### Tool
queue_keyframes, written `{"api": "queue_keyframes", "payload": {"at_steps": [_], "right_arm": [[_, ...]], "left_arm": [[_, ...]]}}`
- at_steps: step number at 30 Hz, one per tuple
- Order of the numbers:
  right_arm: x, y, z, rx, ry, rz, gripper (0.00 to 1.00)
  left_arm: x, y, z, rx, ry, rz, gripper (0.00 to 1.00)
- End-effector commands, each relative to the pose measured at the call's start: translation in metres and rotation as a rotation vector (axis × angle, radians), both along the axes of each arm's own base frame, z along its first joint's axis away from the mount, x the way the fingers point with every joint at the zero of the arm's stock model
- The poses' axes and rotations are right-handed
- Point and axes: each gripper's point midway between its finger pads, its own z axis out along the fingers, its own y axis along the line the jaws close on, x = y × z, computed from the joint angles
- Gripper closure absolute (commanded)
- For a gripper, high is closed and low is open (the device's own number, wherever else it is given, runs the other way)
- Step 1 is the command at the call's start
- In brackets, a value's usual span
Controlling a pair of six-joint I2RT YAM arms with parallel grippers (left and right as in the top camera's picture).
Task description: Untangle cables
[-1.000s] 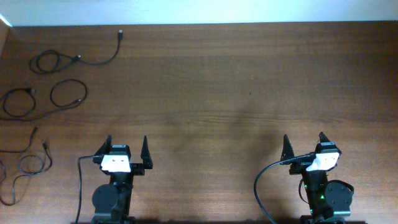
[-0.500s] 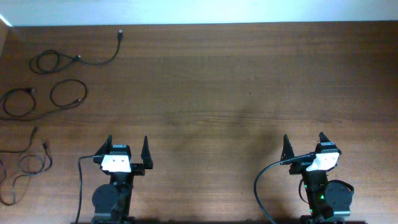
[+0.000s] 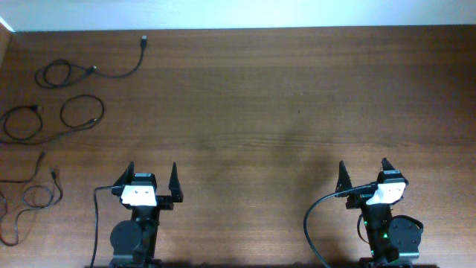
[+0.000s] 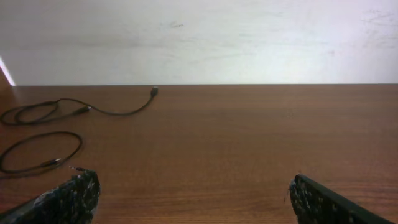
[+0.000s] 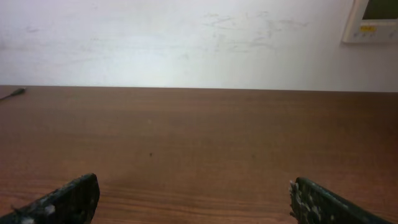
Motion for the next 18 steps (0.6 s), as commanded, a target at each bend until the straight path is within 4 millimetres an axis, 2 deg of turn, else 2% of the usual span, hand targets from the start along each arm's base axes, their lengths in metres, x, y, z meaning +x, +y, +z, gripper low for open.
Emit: {"api": "queue_keyframes", "payload": {"at_steps": [1,18], "right_arm": [[-0.0003,0.0005,-0.0018,0.003,0.001,-0.001,0.02],[-0.0001,-0.0028,-0.0025,-0.047,0.001,-0.016,0.02]], "left_arm": [[-0.0002,-0.0009,-0.0015,0.014,-0.002,-0.009,0.01],[-0.0002,-0.0009,-0.0015,0.014,-0.002,-0.009,0.01]]}}
